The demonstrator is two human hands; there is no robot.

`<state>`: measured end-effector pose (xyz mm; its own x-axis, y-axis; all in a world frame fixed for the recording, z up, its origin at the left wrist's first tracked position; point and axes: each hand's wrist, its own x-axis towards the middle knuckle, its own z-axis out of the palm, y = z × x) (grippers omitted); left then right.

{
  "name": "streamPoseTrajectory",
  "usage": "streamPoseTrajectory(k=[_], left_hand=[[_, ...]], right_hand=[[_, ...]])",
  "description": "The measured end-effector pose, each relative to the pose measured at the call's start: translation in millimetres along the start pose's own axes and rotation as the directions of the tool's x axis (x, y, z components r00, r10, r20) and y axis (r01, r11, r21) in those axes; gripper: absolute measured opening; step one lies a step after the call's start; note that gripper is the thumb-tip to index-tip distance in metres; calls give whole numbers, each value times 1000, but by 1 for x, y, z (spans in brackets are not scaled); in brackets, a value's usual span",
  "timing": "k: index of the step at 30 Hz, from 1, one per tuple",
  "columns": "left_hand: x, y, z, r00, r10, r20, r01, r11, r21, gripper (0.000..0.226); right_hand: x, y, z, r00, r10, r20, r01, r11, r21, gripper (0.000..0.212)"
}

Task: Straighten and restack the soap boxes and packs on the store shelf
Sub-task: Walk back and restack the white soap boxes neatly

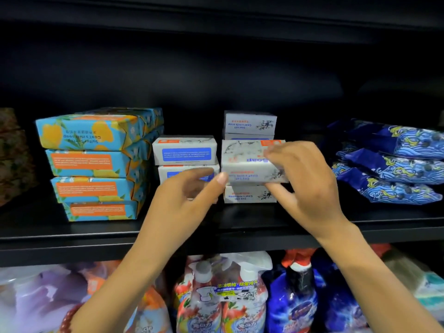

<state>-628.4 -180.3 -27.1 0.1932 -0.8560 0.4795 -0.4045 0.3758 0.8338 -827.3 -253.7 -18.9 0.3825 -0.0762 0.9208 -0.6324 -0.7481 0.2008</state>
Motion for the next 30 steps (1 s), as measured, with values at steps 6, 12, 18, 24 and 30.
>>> streamPoseTrajectory(k=[6,12,18,24,30], left_hand=[[7,16,7,997,-16,76,44,926,-376,32],[1,8,7,984,148,-95,-171,933,-315,48],[-1,6,11,975,213,-61,-221,922,-316,47],[-5,8,4,1000,9,-12,-11,974,-228,69],[-6,14,4,966,-98,241,202,866,-458,67]], right_hand=[[-6,-21,3,985,-128,-113,137,987,81,27],[3,-12,-19,939,241,246,-327,847,419,74],[7,-9,-12,950,191,247,-288,839,462,52],[-5,-11,-3,993,27,-118,20,927,374,23],[-7,-10,0,987,-25,-157,82,926,368,33]])
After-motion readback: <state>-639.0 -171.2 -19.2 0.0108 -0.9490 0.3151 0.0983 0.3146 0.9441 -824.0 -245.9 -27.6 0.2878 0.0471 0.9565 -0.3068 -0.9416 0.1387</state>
